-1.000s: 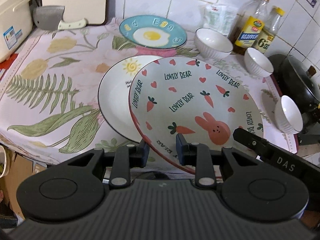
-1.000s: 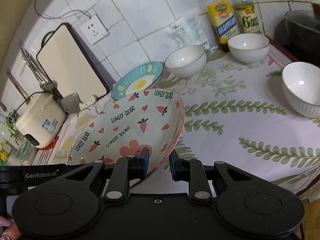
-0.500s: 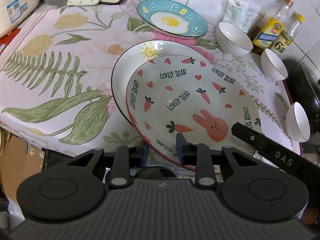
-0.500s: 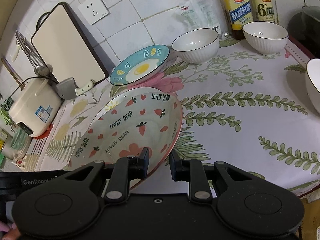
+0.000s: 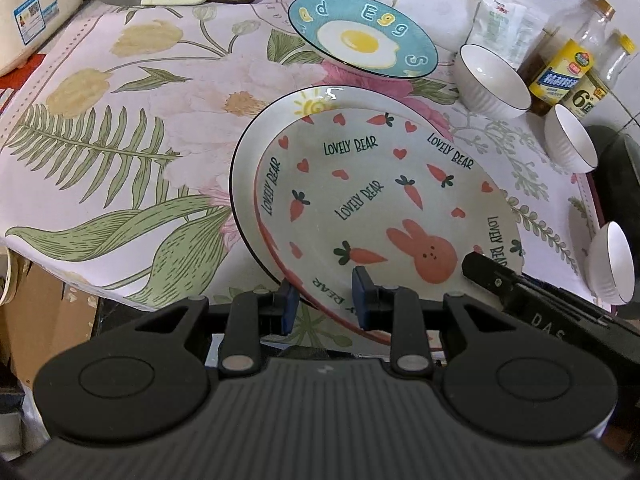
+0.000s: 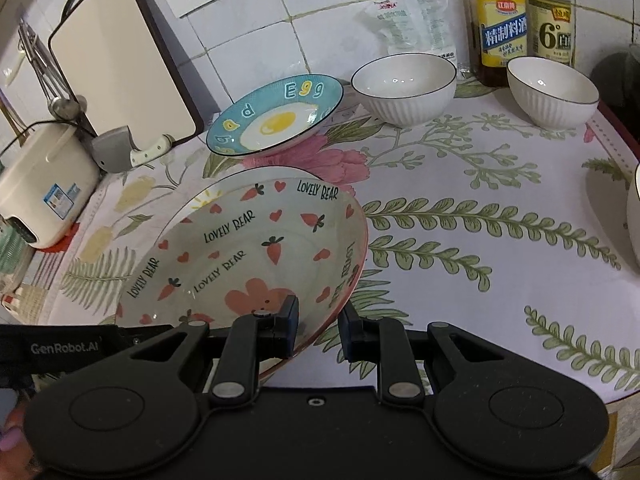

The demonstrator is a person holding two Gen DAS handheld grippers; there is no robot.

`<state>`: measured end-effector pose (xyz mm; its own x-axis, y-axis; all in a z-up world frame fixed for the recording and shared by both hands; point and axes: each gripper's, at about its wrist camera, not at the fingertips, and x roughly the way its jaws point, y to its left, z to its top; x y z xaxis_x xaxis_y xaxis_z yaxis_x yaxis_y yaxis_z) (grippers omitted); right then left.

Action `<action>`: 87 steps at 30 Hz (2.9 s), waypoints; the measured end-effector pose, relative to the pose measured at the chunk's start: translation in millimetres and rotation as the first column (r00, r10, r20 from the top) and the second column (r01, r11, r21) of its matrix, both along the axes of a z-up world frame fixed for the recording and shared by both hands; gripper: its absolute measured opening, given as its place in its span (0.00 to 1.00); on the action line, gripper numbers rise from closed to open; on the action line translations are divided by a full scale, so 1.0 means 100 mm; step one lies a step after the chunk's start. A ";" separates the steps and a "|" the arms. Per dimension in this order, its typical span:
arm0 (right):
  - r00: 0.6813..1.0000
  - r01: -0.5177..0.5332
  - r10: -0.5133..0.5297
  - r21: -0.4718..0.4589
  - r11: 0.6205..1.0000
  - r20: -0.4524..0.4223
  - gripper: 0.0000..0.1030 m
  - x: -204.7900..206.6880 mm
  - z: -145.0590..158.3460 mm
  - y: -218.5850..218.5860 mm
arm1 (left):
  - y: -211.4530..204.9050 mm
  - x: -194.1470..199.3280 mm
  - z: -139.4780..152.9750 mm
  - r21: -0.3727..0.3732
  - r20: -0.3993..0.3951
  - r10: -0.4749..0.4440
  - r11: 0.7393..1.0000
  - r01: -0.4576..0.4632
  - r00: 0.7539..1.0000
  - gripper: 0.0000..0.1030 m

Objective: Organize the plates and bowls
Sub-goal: 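Lift the bunny plate with the left gripper and lower it onto the sun plate, then open the left gripper and withdraw from the stacked plates, then reach the left gripper to the blue Egg plate and close on its rim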

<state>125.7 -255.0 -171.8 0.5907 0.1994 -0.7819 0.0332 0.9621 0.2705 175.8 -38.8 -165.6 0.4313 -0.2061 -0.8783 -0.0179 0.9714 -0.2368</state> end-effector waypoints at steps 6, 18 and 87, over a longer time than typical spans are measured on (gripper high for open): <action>1.000 -0.022 0.022 -0.023 1.000 0.006 0.25 0.03 -0.02 0.03 | 0.01 0.07 -0.01 -0.001 -0.054 0.029 1.000 -0.029 0.998 0.26; 0.997 -0.072 0.073 -0.069 0.995 0.012 0.28 0.09 -0.09 0.10 | -0.05 0.17 -0.05 0.066 -0.114 0.052 0.997 -0.045 0.992 0.26; 0.974 -0.178 0.176 0.004 0.984 0.144 0.70 1.84 -0.14 -0.04 | 0.35 2.06 0.03 0.130 0.346 -0.182 0.981 0.145 0.920 0.78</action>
